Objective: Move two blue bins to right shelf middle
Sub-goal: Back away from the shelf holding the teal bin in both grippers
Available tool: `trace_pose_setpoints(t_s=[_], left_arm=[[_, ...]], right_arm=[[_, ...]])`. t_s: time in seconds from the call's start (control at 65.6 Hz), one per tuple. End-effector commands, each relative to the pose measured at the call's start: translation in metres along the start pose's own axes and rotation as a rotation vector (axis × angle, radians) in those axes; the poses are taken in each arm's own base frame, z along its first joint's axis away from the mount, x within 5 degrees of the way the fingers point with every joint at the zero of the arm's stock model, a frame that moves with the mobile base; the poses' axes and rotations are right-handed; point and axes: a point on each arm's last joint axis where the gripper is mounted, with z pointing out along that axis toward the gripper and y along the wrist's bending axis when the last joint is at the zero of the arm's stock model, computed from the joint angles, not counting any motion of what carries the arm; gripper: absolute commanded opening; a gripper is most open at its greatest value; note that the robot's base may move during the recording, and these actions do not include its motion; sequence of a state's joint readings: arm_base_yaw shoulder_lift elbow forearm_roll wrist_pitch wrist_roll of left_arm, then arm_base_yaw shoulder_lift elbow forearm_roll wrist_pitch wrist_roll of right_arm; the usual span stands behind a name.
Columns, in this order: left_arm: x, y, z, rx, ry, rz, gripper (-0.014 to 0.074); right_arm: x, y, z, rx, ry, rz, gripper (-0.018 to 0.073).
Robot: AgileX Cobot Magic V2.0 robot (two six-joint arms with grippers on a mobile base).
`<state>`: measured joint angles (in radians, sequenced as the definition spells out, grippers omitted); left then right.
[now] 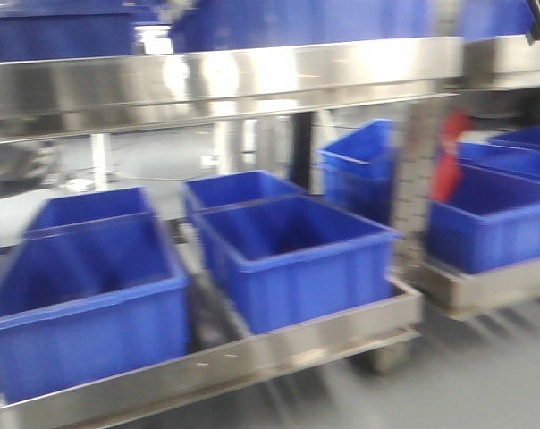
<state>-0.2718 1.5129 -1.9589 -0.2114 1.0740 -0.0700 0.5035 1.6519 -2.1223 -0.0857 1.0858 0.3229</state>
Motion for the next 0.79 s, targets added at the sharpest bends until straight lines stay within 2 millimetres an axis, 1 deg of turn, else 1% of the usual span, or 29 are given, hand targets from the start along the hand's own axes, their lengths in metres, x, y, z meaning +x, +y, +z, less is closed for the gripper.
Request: trace_pose_setpoints(t_s=[0.0,0.778], left_arm=[[-0.0094,-0.0355,-0.0170,0.298,-0.088,-0.112,-0.0111],[-0.0094,-0.0355,-0.0170,0.298,-0.088,-0.112,-0.0111]], right_arm=[[-0.0106,0.0231,-0.0102,-0.190,-0.119,0.065,-0.0153],[-0.0106,0.0231,-0.0102,-0.190,-0.119,0.065,-0.0153]])
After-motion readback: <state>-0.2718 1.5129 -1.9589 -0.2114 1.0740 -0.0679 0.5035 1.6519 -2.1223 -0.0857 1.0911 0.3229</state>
